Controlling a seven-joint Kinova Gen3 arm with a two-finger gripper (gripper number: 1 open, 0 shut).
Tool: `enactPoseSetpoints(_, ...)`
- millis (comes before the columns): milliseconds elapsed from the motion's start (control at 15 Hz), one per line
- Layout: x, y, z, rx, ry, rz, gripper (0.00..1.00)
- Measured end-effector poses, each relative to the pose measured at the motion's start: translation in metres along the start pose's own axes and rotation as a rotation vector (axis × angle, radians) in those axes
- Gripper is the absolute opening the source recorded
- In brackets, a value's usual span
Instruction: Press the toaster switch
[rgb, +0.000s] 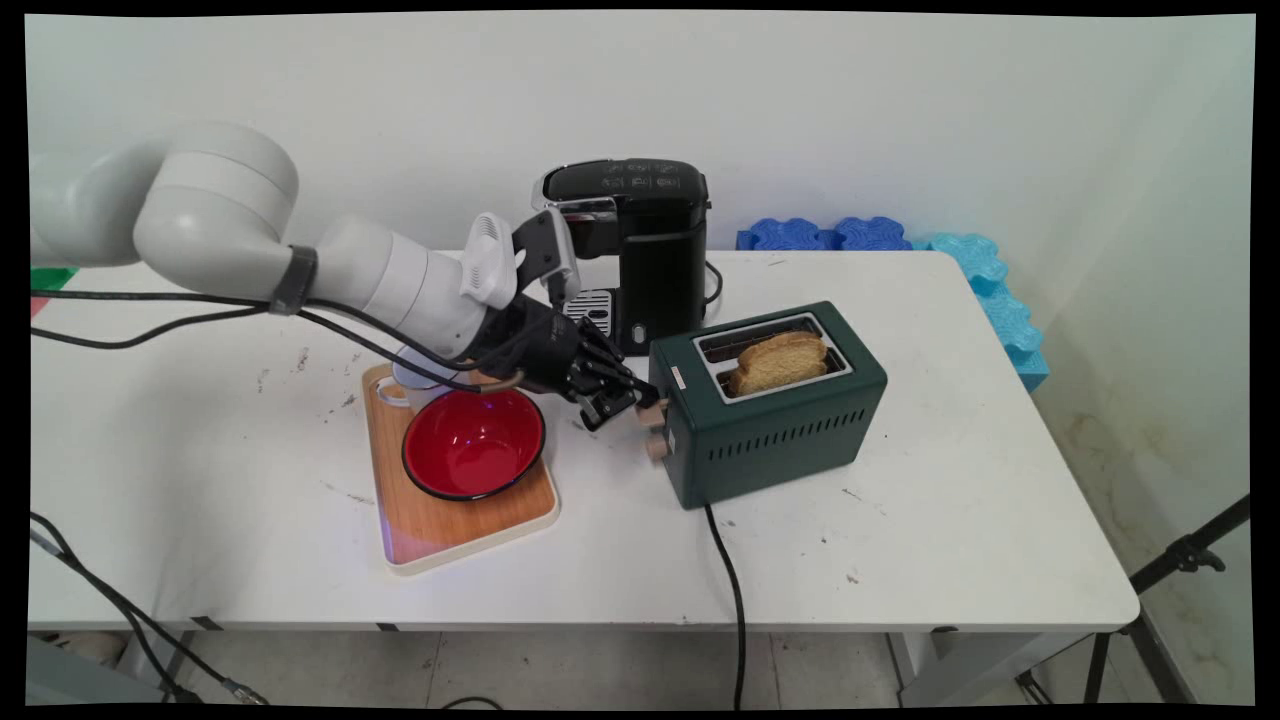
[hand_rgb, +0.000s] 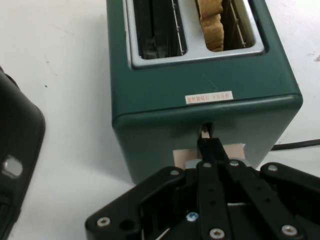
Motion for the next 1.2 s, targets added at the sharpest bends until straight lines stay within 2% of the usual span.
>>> enactPoseSetpoints(467, -0.009, 0.003, 0.01, 0.005, -0.001, -0.06, 0.0)
enactPoseSetpoints(1200, -0.021, 0.005, 0.02, 0.008, -0.005, -0.104, 0.0)
